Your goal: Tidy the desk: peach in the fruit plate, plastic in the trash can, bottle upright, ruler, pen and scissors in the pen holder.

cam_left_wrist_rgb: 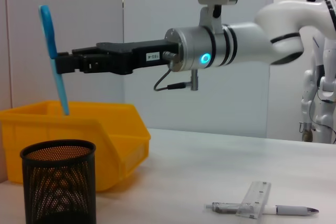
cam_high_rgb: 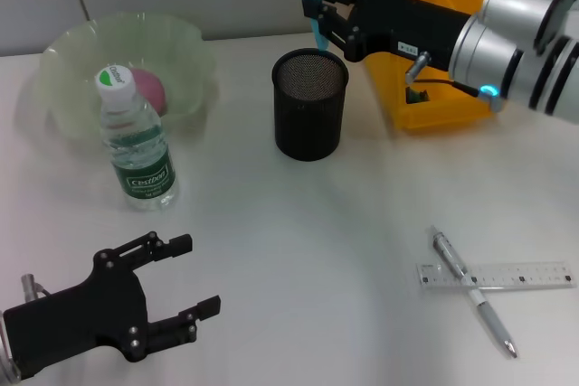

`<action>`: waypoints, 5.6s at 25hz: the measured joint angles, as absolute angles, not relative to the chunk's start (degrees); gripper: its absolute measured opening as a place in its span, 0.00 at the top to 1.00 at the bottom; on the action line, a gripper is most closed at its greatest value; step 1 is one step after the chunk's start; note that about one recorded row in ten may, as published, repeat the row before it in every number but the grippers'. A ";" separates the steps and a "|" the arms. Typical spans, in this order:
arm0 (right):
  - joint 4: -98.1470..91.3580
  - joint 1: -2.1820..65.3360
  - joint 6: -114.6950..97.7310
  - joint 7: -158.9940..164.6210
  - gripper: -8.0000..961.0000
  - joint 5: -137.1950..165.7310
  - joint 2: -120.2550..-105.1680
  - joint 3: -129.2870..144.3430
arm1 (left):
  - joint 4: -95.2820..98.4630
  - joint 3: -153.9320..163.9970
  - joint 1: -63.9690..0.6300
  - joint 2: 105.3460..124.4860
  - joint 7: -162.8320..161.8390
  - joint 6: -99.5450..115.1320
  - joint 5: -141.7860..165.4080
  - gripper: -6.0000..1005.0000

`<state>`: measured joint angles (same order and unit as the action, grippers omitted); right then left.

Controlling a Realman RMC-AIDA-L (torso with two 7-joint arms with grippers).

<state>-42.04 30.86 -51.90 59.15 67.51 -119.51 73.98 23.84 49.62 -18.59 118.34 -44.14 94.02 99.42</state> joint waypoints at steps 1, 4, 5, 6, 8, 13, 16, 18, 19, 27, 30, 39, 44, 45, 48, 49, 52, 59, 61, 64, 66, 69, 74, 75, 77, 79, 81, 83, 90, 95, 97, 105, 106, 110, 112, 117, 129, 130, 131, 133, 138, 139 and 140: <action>-40.04 31.51 -51.97 56.43 0.78 65.17 -119.51 74.06 | 23.82 49.67 -18.61 118.36 -44.14 94.00 99.42 0.22; -33.28 34.18 -52.09 48.67 0.78 58.33 -119.44 74.27 | 23.82 49.67 -18.59 118.36 -44.13 94.03 99.40 0.22; -33.28 34.18 -52.09 48.67 0.78 58.33 -119.44 74.27 | 23.81 49.62 -18.56 118.32 -44.15 94.07 99.42 0.22; -32.06 34.83 -52.11 48.06 0.78 57.73 -119.45 74.30 | 23.81 49.61 -18.56 118.31 -44.16 94.08 99.43 0.22; -30.22 36.06 -52.12 47.66 0.78 57.31 -119.45 74.32 | 23.81 49.61 -18.55 118.26 -44.19 94.09 99.45 0.22; -26.14 38.28 -51.87 47.61 0.78 56.87 -119.54 74.35 | 23.81 49.65 -18.38 118.22 -44.14 94.19 99.40 0.22; -24.95 38.56 -51.84 47.75 0.78 56.68 -119.65 74.36 | 23.82 49.59 -18.35 118.21 -43.96 94.28 99.35 0.22; -24.28 38.47 -51.83 47.78 0.77 56.66 -119.75 74.36 | 23.82 49.57 -18.35 118.21 -43.84 94.30 99.34 0.22; -23.69 38.38 -51.83 47.76 0.77 56.65 -119.78 74.35 | 23.82 49.63 -18.35 118.21 -43.81 94.31 99.32 0.22; -22.65 37.91 -52.06 47.53 0.72 56.60 -119.80 74.44 | 23.87 49.67 -18.37 118.21 -43.90 94.32 99.31 0.22; -22.67 37.68 -52.16 47.70 0.66 56.59 -119.80 74.45 | 23.89 49.63 -18.37 118.21 -43.93 94.31 99.31 0.22; -39.34 28.83 -57.94 68.46 0.24 62.98 -118.91 75.10 | 23.91 49.39 -18.32 118.19 -44.14 94.39 99.47 0.22; -57.68 24.06 -59.88 93.41 0.22 84.34 -119.19 71.86 | 23.91 49.39 -18.21 118.15 -44.20 94.39 99.49 0.22; -57.68 24.06 -59.88 93.41 0.21 84.34 -119.19 71.86 | 23.91 49.39 -18.21 118.15 -44.20 94.39 99.49 0.22; -65.22 25.03 -66.36 109.60 0.21 98.87 -118.98 69.28 | 24.00 49.40 -18.19 118.14 -44.30 94.39 99.43 0.22; -70.01 26.17 -72.47 118.79 0.20 107.60 -118.92 67.62 | 24.07 49.39 -18.19 118.13 -44.35 94.40 99.40 0.22; -75.79 28.71 -80.52 130.23 0.20 118.50 -118.77 65.45 | 24.14 49.39 -18.19 118.12 -44.47 94.46 99.33 0.22; -75.55 35.56 -96.69 136.31 0.20 127.97 -117.07 62.12 | 24.26 49.36 -18.30 118.12 -44.90 94.46 99.28 0.22; -75.43 36.69 -100.34 136.30 0.20 129.41 -116.75 62.16 | 24.35 49.29 -18.34 118.08 -45.46 94.48 99.24 0.22; -78.01 37.60 -105.87 134.04 0.20 136.78 -117.13 62.72 | 24.69 49.22 -18.41 118.03 -46.17 94.51 99.22 0.22; -78.54 37.63 -106.88 132.98 0.20 138.04 -117.37 62.75 | 24.81 49.21 -18.43 118.01 -46.78 94.53 99.21 0.22; -79.31 37.60 -108.75 131.06 0.20 139.61 -117.89 63.63 | 25.21 49.16 -18.29 118.00 -47.69 94.75 99.21 0.22; -80.83 36.31 -108.42 125.59 0.20 143.26 -118.77 66.10 | 25.31 48.59 -17.83 118.08 -48.02 95.19 99.21 0.22; -80.83 36.31 -108.42 125.59 0.20 143.26 -118.77 66.10 | 25.31 48.59 -17.83 118.08 -48.02 95.19 99.21 0.22; -80.83 35.83 -107.89 123.30 0.20 144.80 -118.90 67.22 | 25.30 48.35 -17.71 118.09 -48.06 95.19 99.22 0.22; -80.84 35.54 -107.66 122.90 0.20 145.23 -118.94 67.89 | 25.22 48.20 -17.68 118.09 -48.08 95.19 99.22 0.22; -81.08 34.99 -106.88 122.31 0.18 146.61 -119.05 69.45 | 25.04 47.95 -17.52 118.12 -48.08 95.19 99.23 0.22; -81.01 34.56 -105.34 121.64 0.16 149.16 -119.18 71.14 | 24.99 47.92 -17.43 118.13 -48.08 95.19 99.23 0.22; -78.04 33.57 -100.04 121.56 0.18 151.23 -119.45 75.76 | 24.96 47.90 -17.40 118.13 -48.08 94.81 99.23 0.22; -76.98 33.53 -99.46 122.22 0.19 150.21 -119.53 78.56 | 24.98 47.90 -17.40 118.13 -48.08 94.85 99.23 0.22; -75.13 33.87 -97.89 122.31 0.19 150.41 -119.53 79.56 | 25.11 47.90 -17.40 118.13 -48.08 94.83 99.23 0.22; -73.68 34.35 -95.88 122.57 0.21 149.84 -119.50 80.22 | 25.29 47.90 -17.48 118.12 -48.07 94.84 99.22 0.22; -73.44 34.41 -95.71 122.60 0.22 149.80 -119.50 80.44 | 25.30 47.90 -17.50 118.13 -48.07 94.85 99.23 0.22; -71.95 34.52 -94.51 122.97 0.22 149.64 -119.56 81.99 | 25.31 47.90 -17.68 118.12 -48.07 94.88 99.22 0.22; -71.20 34.59 -93.87 123.09 0.23 149.61 -119.56 83.09 | 25.32 47.90 -17.74 118.12 -48.07 94.87 99.23 0.22; -70.66 34.77 -92.59 123.72 0.24 149.70 -119.54 84.54 | 25.32 47.90 -17.68 118.12 -48.07 94.87 99.23 0.22; -69.78 35.07 -91.59 124.21 0.27 150.08 -119.43 85.69 | 25.29 47.90 -17.33 118.12 -48.07 95.09 99.23 0.22; -69.75 35.19 -91.58 124.46 0.27 150.08 -119.41 85.69 | 25.29 47.90 -17.33 118.12 -48.07 95.10 99.23 0.22; -69.66 35.33 -91.57 124.74 0.27 150.09 -119.38 85.70 | 25.30 47.90 -17.32 118.12 -48.07 95.10 99.23 0.22; -69.44 35.60 -91.54 125.13 0.28 150.10 -119.34 85.70 | 25.31 47.90 -17.31 118.12 -48.07 95.10 99.22 0.22; -69.33 35.62 -91.44 125.16 0.29 150.16 -119.34 86.03 | 25.31 47.90 -17.31 118.12 -48.07 95.10 99.22 0.22; -69.29 35.62 -91.40 125.16 0.29 150.19 -119.35 86.17 | 25.31 47.90 -17.31 118.12 -48.07 95.10 99.22 0.22; -69.16 35.62 -91.34 125.17 0.30 150.22 -119.35 86.24 | 25.32 47.90 -17.31 118.12 -48.07 95.10 99.23 0.22</action>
<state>-69.16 35.62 -91.34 125.17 150.22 -119.35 86.24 25.32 47.90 -17.31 118.12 -48.07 95.10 99.23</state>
